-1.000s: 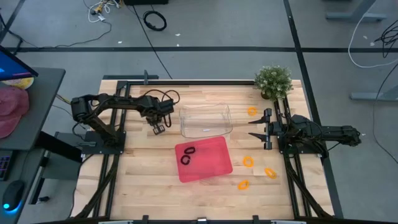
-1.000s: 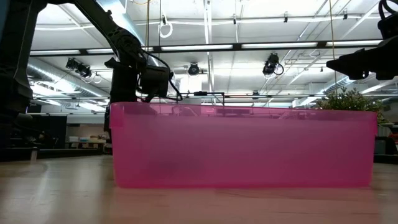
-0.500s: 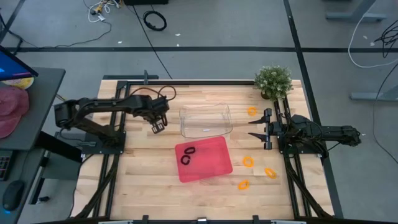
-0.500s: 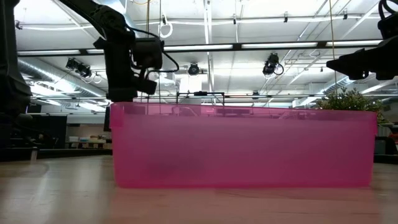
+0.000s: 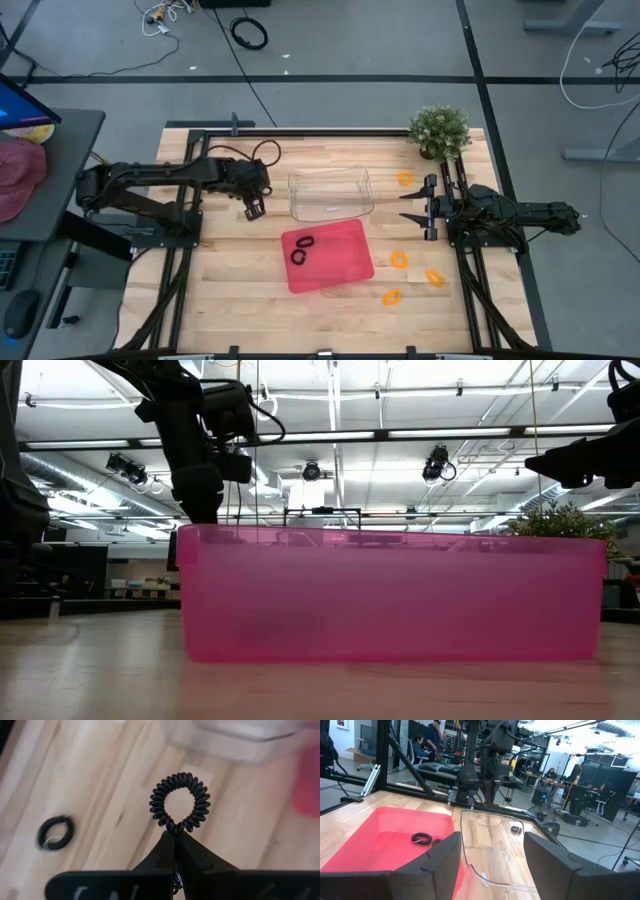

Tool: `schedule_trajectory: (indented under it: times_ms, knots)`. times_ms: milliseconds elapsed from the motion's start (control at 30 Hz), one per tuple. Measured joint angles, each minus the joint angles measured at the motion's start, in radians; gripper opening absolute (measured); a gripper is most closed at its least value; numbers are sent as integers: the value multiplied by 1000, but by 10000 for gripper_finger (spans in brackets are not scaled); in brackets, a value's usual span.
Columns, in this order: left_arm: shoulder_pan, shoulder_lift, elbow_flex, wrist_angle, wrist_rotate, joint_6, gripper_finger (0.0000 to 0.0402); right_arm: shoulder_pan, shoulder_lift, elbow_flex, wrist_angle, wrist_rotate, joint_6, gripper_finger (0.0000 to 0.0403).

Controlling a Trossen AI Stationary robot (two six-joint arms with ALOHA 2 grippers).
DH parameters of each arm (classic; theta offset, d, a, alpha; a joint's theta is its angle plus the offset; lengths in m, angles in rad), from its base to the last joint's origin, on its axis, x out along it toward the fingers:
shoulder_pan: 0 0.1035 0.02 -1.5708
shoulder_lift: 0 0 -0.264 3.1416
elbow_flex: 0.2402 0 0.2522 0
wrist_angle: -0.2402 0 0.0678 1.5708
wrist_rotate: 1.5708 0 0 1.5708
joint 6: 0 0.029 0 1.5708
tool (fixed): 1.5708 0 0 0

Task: Sort spring keychains
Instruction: Put the bottom black spring keychain into the red bin

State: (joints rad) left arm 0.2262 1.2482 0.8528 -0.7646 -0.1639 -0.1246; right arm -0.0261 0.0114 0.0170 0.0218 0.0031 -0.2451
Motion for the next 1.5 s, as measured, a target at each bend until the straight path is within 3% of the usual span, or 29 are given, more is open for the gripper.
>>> schedule_trajectory:
  times_ms: [667, 1100, 1500]
  knots:
    - [-150, -2, 42, 94, 76, -55, 7, 0, 0, 0, 0, 0, 0, 222]
    - [-269, 5, 162, -16, 46, -76, 7, 0, 0, 0, 0, 0, 0, 222]
    - [-343, 146, 323, -180, -17, -82, 7, 0, 0, 0, 0, 0, 0, 222]
